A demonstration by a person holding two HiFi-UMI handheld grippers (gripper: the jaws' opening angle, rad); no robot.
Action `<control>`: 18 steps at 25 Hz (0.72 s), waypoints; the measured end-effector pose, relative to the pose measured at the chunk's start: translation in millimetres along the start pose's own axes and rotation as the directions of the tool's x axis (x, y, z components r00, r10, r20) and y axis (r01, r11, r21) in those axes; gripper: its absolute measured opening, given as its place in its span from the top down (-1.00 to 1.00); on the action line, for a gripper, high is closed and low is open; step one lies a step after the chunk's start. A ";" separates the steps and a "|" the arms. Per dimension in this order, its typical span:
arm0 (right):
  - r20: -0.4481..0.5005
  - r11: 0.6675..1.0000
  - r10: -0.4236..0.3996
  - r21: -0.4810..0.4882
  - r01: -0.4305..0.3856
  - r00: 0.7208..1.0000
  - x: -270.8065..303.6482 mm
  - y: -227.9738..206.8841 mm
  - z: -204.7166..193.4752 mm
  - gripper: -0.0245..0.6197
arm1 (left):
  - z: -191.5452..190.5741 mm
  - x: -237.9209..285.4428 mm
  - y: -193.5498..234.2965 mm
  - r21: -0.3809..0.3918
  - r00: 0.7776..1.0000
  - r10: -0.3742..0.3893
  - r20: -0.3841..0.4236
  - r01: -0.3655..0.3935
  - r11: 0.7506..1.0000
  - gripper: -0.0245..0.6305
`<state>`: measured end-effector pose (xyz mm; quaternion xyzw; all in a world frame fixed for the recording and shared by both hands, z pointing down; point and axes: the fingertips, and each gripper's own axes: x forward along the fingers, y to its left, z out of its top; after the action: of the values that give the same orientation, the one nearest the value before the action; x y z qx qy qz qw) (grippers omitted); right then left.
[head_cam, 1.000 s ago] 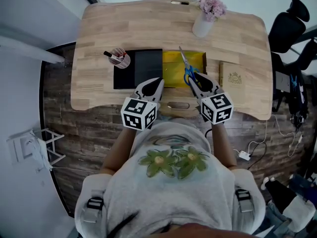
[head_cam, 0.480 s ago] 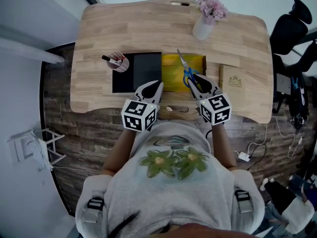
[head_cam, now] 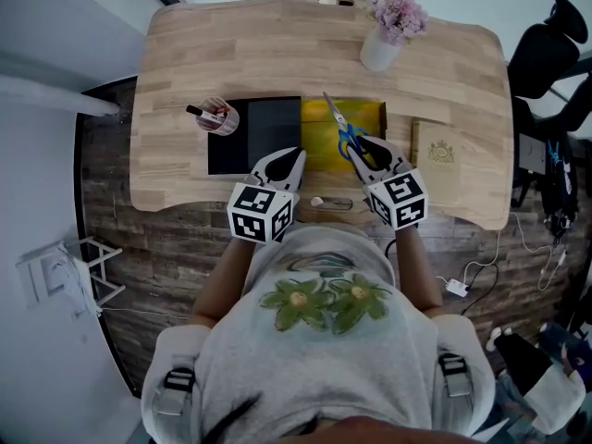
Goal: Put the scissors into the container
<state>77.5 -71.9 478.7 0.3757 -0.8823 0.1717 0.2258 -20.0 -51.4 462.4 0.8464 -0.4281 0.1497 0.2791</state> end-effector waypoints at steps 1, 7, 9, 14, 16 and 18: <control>-0.004 1.000 0.003 -0.004 -0.003 1.000 1.5 0.3 -0.7 0.66 | -0.3 0.6 1.0 -0.001 1.000 0.001 -0.002 -0.001 1.000 0.91; -0.025 1.000 0.014 -0.018 -0.015 1.000 9.1 0.0 -4.8 0.66 | -0.9 3.1 4.8 -0.009 1.000 0.004 -0.008 -0.004 1.000 0.91; -0.032 1.000 0.016 -0.021 -0.016 0.999 11.1 -0.4 -6.4 0.66 | -2.0 3.7 5.8 -0.010 1.000 0.005 -0.011 -0.005 1.000 0.91; -0.051 0.999 0.020 -0.028 -0.021 0.999 15.2 -1.0 -10.7 0.66 | -3.6 4.7 7.4 -0.013 1.000 0.007 -0.017 -0.008 1.000 0.91; -0.058 0.999 0.022 -0.029 -0.024 0.998 17.1 -1.3 -12.6 0.66 | -3.6 5.3 8.0 -0.014 1.000 0.008 -0.018 -0.008 1.000 0.91; -0.065 0.999 0.024 -0.029 -0.026 0.998 19.4 -2.1 -14.6 0.66 | -3.4 6.2 8.9 -0.015 1.000 0.007 -0.017 -0.008 1.000 0.91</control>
<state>71.1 -77.7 501.4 0.3555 -0.8816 0.1732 0.2577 -23.6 -57.6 471.3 0.8414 -0.4299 0.1550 0.2885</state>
